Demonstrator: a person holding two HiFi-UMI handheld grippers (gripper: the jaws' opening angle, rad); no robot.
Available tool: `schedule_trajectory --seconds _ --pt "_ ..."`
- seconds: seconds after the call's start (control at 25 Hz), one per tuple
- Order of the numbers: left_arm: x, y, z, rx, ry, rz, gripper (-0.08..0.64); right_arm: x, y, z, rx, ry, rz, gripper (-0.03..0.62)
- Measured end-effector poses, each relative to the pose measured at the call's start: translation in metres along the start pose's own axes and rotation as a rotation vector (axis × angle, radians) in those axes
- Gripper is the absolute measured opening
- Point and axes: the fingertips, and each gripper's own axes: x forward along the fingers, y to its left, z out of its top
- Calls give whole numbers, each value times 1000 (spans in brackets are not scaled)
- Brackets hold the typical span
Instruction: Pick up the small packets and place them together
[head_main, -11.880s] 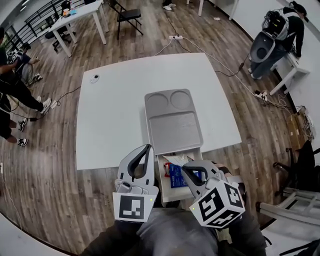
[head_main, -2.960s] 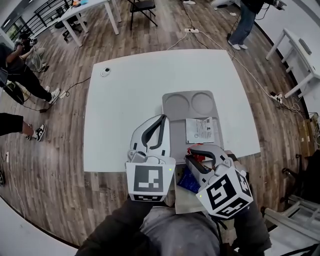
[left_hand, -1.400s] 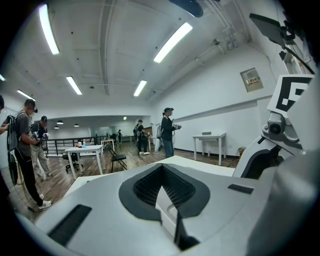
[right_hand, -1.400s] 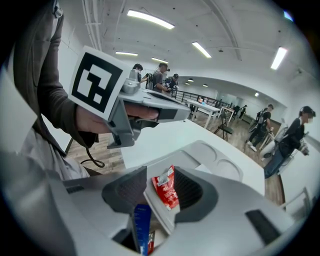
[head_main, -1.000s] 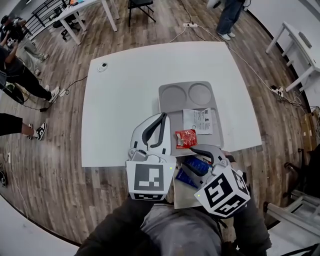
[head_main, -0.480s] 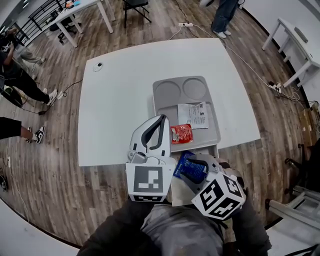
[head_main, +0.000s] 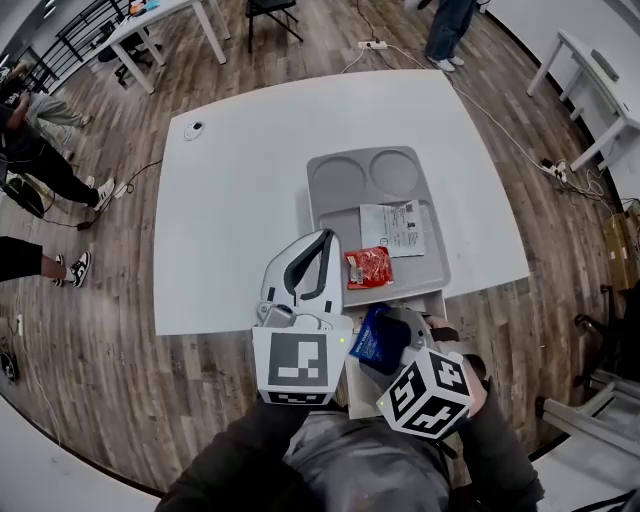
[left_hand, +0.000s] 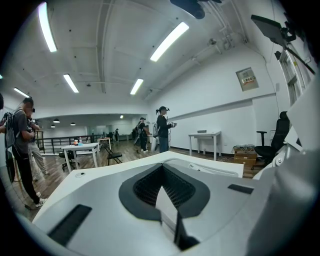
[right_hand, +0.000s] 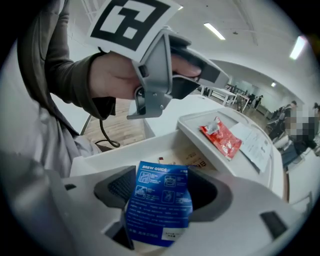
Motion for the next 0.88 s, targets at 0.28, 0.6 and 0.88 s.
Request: schedule_trajectory --seconds 0.28,0.6,0.88 --pt "0 4 -7 -7 1 -3 0 17 7 -2 -24 35 22 311" --pt "-1 7 -11 -17 6 5 0 15 5 -4 -39 27 8 165" --pt "-7 11 -10 -15 -1 19 0 13 4 -1 -43 26 -35 32"
